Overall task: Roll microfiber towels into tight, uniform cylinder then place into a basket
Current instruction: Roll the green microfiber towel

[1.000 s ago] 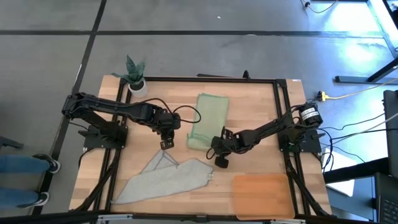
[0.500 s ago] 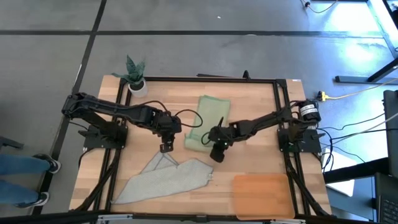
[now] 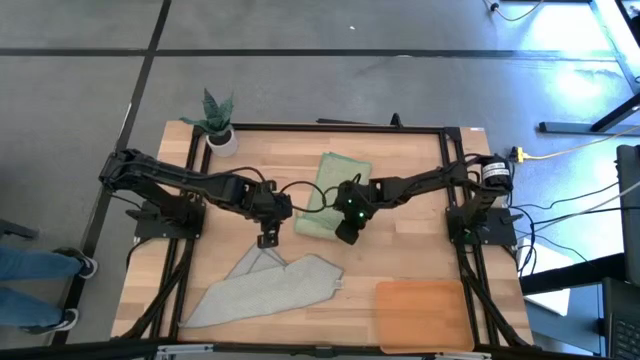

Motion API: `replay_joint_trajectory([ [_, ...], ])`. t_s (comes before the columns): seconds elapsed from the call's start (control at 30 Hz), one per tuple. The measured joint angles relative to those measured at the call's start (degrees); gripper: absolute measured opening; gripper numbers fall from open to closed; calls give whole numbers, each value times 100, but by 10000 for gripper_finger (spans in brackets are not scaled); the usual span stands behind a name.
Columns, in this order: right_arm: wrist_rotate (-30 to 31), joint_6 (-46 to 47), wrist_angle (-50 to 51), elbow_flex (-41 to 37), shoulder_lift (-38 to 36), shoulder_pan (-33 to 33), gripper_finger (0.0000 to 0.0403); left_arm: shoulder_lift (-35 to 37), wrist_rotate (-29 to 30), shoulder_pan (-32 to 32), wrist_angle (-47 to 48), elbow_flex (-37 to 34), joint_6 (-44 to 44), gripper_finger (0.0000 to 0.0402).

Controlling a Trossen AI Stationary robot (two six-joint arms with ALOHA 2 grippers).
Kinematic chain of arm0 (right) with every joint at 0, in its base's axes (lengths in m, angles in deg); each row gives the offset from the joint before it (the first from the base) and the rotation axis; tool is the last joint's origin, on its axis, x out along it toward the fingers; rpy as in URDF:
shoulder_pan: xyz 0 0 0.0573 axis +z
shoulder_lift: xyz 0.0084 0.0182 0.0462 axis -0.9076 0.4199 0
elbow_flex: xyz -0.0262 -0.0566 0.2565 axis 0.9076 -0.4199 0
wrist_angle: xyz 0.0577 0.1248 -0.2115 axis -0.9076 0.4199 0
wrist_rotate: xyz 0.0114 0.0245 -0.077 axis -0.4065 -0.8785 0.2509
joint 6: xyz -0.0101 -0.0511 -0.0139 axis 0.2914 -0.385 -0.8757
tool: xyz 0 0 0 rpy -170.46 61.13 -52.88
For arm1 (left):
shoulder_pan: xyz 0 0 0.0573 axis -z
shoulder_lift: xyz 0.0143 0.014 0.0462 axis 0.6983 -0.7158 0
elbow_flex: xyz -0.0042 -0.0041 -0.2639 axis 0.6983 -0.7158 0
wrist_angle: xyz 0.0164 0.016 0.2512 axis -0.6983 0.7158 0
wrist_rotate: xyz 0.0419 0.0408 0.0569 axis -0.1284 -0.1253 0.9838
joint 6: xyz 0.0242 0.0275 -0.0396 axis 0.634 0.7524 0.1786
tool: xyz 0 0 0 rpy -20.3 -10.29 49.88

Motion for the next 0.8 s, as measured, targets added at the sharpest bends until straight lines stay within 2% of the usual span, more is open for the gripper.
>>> replay_joint_trajectory([
  [0.2, -8, 248, -210, 2, -80, -214, 8, -39, 2, 165, -227, -6, 37, 78],
  [0.37, 228, 270, -189, 3, -397, -344, 8, -39, 4, 217, -496, -150, 39, 78],
  [0.5, 628, 347, 67, 5, -600, -406, 8, -37, 7, 221, -749, -372, 35, 78],
  [0.63, 983, 823, 411, 8, -689, -475, 8, -37, 7, 221, -839, -524, -5, 78],
  [0.8, 1053, 1051, 711, 8, -691, -526, 8, -37, 7, 221, -945, -653, -9, 78],
])
